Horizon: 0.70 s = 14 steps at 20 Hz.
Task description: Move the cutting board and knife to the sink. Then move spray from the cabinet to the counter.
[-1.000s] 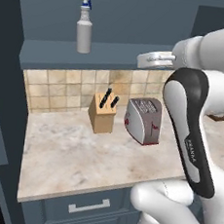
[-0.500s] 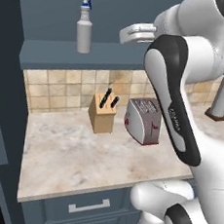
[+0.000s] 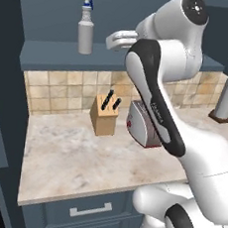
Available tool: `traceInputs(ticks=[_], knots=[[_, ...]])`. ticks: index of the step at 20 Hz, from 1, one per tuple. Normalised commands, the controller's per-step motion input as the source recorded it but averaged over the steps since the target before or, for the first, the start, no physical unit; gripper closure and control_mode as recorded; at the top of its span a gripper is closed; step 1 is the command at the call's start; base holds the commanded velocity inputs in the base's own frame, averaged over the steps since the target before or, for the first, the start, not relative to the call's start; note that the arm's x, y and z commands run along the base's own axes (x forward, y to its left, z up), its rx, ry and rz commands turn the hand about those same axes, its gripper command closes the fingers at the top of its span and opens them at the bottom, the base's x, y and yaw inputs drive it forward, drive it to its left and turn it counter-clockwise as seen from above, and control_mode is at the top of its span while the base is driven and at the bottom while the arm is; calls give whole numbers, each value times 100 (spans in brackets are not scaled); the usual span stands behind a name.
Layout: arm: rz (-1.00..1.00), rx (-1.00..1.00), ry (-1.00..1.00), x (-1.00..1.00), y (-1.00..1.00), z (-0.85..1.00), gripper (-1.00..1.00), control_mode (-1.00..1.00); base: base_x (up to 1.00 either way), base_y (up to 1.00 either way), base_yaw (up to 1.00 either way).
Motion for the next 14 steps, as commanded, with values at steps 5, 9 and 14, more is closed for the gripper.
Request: traceInputs(ticks=[5, 9, 14], knots=[[0, 0, 0, 91, 34, -19, -100, -100, 0, 0, 0], [0, 0, 0, 75, 13, 0, -100, -100, 0, 0, 0], [0, 1, -1, 26, 0, 1, -100, -100, 0, 0, 0]])
